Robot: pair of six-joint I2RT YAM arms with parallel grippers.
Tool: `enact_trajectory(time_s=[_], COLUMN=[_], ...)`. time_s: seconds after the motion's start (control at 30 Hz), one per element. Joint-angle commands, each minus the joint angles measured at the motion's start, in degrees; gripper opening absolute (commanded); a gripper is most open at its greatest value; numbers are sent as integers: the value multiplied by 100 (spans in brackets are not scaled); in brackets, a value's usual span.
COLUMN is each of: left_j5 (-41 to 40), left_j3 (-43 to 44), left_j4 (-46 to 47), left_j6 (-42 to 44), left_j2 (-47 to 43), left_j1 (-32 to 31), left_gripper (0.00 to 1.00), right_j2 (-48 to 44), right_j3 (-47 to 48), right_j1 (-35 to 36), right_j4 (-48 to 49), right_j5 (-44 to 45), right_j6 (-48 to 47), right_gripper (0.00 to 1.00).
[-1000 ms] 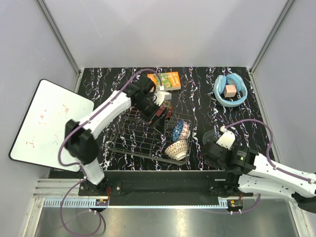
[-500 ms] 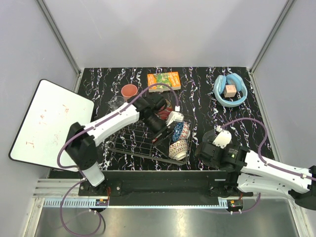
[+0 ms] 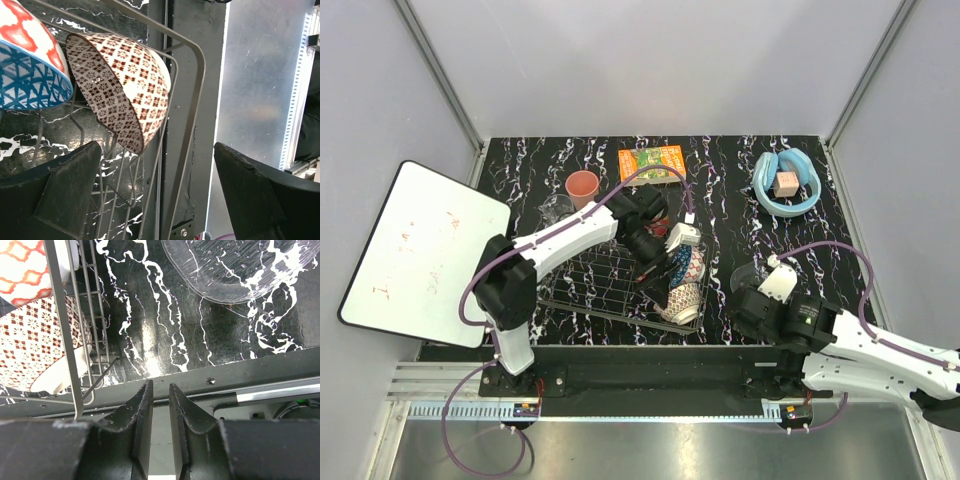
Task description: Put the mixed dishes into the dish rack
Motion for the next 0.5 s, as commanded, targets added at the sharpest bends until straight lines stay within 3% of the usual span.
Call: enact_trajectory(time_s=[0.0,0.43,0.47], left_j5=[-15,442,442], left_j3=[153,-251,-251], left_j4=[335,1153,1162], left_j6=[106,-517,-552], left_j2=[60,253,315], left_j1=[10,2,2], left_gripper=[99,99,93], right_j2=[27,-53,-61], right_j3=[41,6,-3], right_j1=[56,47,47], right_j4=[40,31,23], right_j5=[202,211,219], right_j6=[88,97,105], right_gripper=[27,22,22])
